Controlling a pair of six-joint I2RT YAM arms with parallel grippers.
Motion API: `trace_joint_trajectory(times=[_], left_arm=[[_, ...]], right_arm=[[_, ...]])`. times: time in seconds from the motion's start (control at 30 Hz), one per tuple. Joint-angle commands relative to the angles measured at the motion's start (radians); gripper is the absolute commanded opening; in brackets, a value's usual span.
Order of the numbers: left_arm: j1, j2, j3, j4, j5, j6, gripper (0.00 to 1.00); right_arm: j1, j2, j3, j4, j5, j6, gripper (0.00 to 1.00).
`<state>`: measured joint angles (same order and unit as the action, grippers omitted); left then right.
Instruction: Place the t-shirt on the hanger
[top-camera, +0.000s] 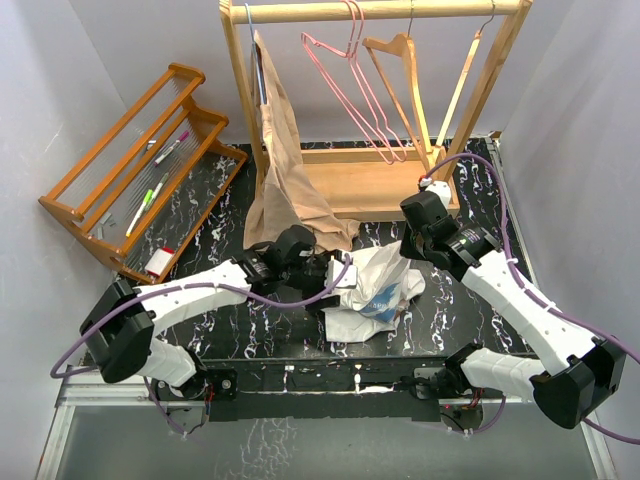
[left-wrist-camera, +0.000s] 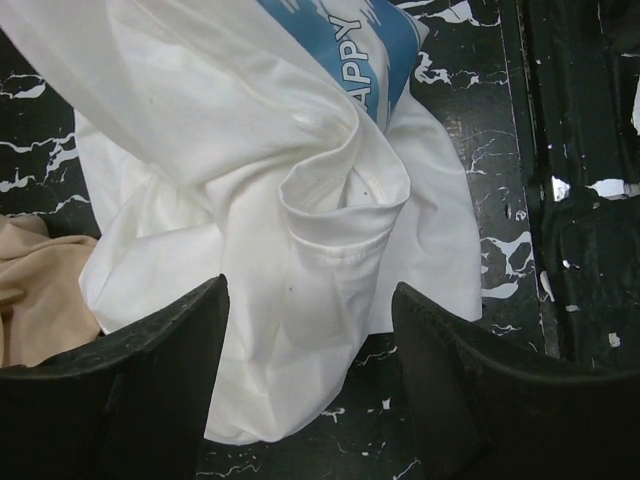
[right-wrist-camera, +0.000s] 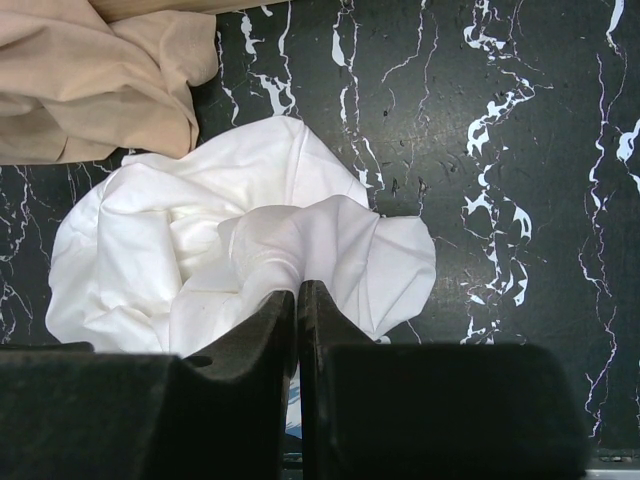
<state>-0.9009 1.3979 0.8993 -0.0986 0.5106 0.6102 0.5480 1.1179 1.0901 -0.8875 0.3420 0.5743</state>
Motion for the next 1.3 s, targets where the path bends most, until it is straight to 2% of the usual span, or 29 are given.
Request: trace_joint_trajectory(times=[0.0, 0.17, 0.57, 0.67, 0.83, 0.93, 1.07, 1.23, 1.27], left_arm=[[-0.028, 0.014, -0.024, 0.093, -0.008, -0.002, 0.64], [-0.07, 0.009, -0.047, 0.117, -0.021, -0.027, 0.61], [-0.122, 0.016, -0.116, 0.201, -0.105, -0.056, 0.33], [-0.122, 0.013, -0.128, 0.2, -0.129, -0.048, 0.33], [-0.122, 0.019, -0.169, 0.246, -0.183, -0.04, 0.46], [-0.122, 0.041, -0.164, 0.256, -0.204, -0.041, 0.44], [-0.122, 0.048, -0.151, 0.266, -0.216, -0.045, 0.32], [-0.122, 0.023, -0.135, 0.23, -0.224, -0.059, 0.01], [-0.122, 0.017, -0.135, 0.221, -0.224, -0.065, 0.0]], right_arm=[[-0.003, -0.025, 0.004, 0.036, 0.012, 0.009, 0.08], [-0.003, -0.03, 0.001, 0.038, 0.012, 0.011, 0.08], [-0.003, -0.044, -0.007, 0.038, 0.014, 0.018, 0.08], [-0.003, -0.044, -0.007, 0.038, 0.014, 0.019, 0.08], [-0.004, -0.045, -0.009, 0.039, 0.012, 0.022, 0.08], [-0.004, -0.049, -0.01, 0.038, 0.012, 0.023, 0.08], [-0.003, -0.053, -0.009, 0.038, 0.015, 0.023, 0.08], [-0.004, -0.059, -0.01, 0.034, 0.019, 0.026, 0.08], [-0.004, -0.06, -0.011, 0.035, 0.02, 0.027, 0.08]])
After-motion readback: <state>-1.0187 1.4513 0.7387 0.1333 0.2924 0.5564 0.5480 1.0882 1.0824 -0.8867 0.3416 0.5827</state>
